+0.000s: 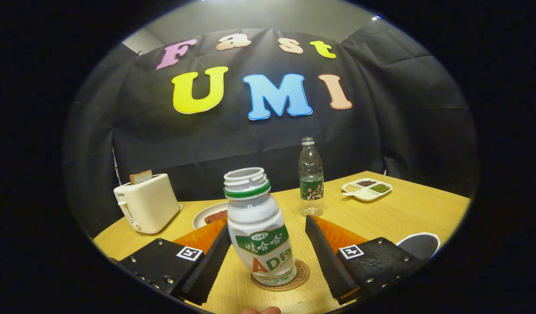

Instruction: Take the bottle from table, then pour the juice into the cup, finally place the bottle on the coaster

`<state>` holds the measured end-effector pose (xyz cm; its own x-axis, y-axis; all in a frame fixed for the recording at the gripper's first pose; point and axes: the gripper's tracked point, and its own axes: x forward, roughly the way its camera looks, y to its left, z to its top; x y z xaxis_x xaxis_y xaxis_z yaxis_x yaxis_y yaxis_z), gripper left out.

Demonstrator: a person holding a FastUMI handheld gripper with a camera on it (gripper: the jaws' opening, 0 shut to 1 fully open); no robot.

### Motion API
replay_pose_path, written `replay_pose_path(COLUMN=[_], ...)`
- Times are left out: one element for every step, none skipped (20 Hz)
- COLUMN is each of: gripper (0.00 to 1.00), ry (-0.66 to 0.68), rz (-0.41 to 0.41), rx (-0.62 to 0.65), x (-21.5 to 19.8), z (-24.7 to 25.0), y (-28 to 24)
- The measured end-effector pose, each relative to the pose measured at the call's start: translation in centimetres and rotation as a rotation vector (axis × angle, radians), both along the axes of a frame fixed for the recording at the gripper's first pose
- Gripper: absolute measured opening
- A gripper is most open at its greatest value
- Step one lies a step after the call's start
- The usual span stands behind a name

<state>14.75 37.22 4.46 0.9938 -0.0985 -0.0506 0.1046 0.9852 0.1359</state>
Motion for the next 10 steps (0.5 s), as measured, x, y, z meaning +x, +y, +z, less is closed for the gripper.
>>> replay_pose_path(gripper=[0.98,0.98,0.98,0.98,0.98,0.98,0.98,0.98,0.98,0.98], ry=[-0.019,-0.039,-0.058,-0.076,-0.095,-0.113,-0.131,-0.144,-0.157,-0.169], rz=[0.001,0.002,0.003,0.003,0.003,0.002,0.004,0.003,0.003,0.004], rx=[-0.008,-0.016,-0.023,-0.031,-0.037,-0.039,-0.04,-0.041,-0.044,-0.047], x=[-0.4,-0.7,-1.1,-1.5,-2.0,-2.4,-3.1,-3.6,-4.2,-4.8], z=[1.1,2.0,3.1,4.1,5.2,6.1,6.8,7.8,8.6,9.5], y=[0.2,0.3,0.5,0.6,0.7,0.7,0.7,0.8,0.8,0.9])
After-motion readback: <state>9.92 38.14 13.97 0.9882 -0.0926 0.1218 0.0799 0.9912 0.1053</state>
